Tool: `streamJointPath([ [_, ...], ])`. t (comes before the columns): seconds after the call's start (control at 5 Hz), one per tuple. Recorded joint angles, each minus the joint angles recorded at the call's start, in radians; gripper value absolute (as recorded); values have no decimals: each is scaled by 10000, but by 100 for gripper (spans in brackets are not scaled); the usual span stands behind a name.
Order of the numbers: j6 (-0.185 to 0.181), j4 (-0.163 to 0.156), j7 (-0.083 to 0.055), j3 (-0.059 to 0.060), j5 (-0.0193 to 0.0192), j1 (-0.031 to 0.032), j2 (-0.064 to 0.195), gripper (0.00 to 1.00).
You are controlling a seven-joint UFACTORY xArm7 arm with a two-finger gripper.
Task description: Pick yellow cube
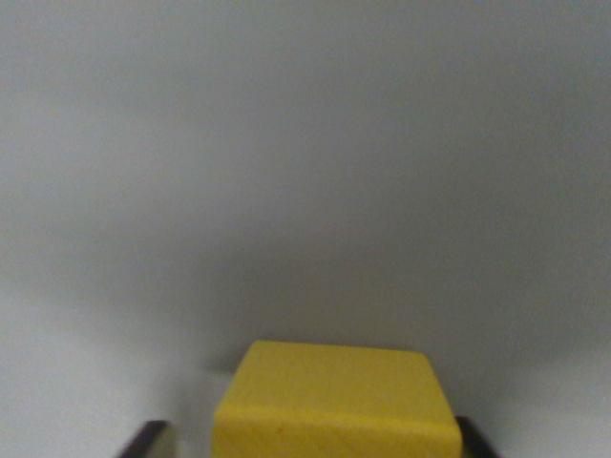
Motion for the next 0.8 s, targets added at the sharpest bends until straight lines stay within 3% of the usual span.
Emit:
streamJointPath([
  [0.8, 81, 54, 2, 0, 4, -2, -27, 100],
])
